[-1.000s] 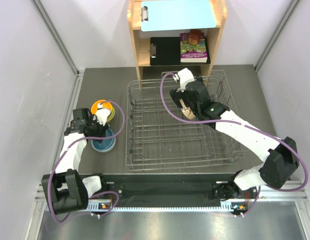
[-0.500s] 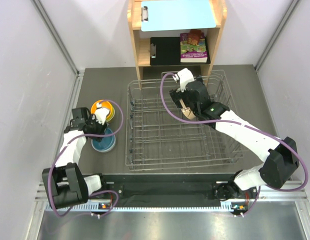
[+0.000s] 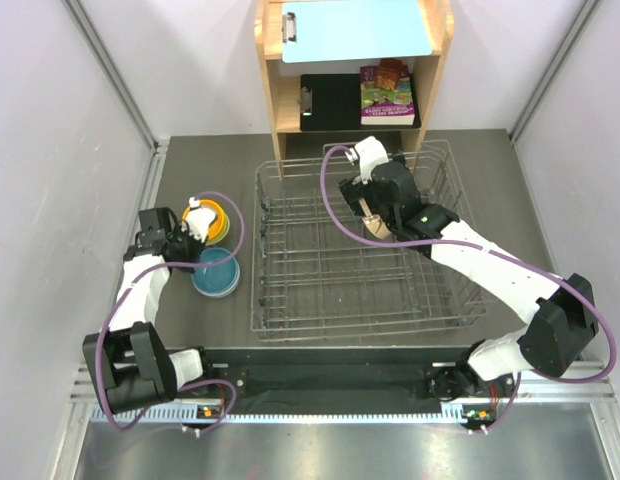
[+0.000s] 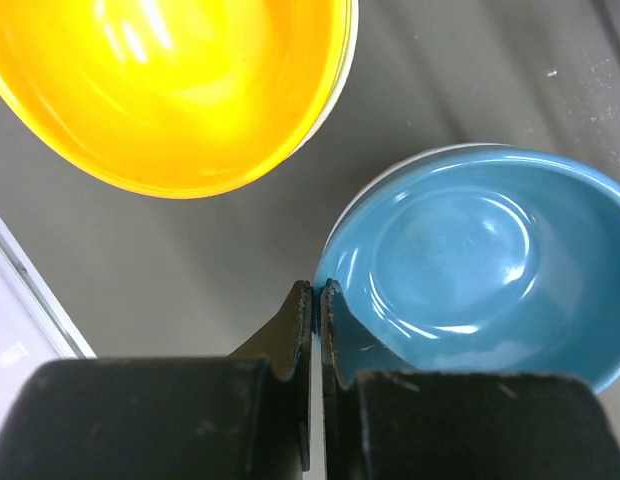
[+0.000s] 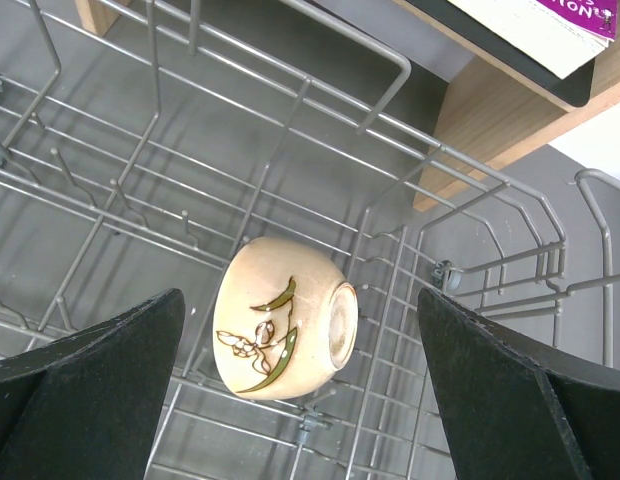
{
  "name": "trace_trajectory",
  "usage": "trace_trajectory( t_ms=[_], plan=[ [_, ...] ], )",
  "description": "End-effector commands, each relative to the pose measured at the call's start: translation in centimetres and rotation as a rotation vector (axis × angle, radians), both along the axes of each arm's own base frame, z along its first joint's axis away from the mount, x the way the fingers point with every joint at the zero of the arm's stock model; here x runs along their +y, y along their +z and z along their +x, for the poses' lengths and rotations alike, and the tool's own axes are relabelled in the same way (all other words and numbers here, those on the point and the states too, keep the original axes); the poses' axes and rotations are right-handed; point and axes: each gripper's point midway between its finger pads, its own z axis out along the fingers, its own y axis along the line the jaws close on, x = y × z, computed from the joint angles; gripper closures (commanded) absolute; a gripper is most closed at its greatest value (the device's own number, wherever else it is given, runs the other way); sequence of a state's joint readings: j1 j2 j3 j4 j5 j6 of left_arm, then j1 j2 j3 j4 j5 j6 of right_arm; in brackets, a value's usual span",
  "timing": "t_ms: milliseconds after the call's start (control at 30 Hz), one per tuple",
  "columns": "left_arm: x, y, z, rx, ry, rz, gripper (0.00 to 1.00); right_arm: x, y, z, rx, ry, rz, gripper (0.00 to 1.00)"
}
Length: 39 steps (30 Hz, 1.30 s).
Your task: Load the bowls into the dish rack
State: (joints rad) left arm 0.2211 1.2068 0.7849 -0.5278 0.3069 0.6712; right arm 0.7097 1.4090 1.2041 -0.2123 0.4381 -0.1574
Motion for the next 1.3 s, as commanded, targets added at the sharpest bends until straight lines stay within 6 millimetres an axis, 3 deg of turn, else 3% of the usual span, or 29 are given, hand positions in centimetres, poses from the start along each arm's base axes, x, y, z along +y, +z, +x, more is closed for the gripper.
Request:
trace_trajectory(
  t_ms=[0,333,600,867,1000,1133,1267],
  plan=[
    [-0.1,3.2,1.3,-0.089,-0.008,-0.005,1.00,1.0,1.8,0.0,-0.038,0.026,0.037,0.01],
    [-0.4,6.6,1.1,-0.114,0.012,-0.031,1.00,1.0,1.8,0.0,-0.035,0.030,0.037,0.02],
    [-1.8,10.4,-0.8,-0.128,-0.048,-0.053,1.00,2.3,1.7,-0.4,-0.008,0.084,0.069,0.01],
    [-1.6,15.8,-2.0,-0.218,-0.057,0.004,1.00,7.5,1.4,-3.6,0.176,0.386,0.254,0.01],
    [-3.0,18.4,-2.4,-0.276,-0.090,-0.054,1.00,9.8,1.9,-6.2,0.289,0.554,0.380,0.00],
    [-6.0,20.9,-2.6,-0.367,-0.178,-0.183,1.00,10.6,3.0,-7.7,0.364,0.671,0.497,0.00],
    [-7.5,23.1,-2.1,-0.420,-0.207,-0.259,1.00,11.2,4.0,-9.0,0.444,0.752,0.605,0.00]
  ],
)
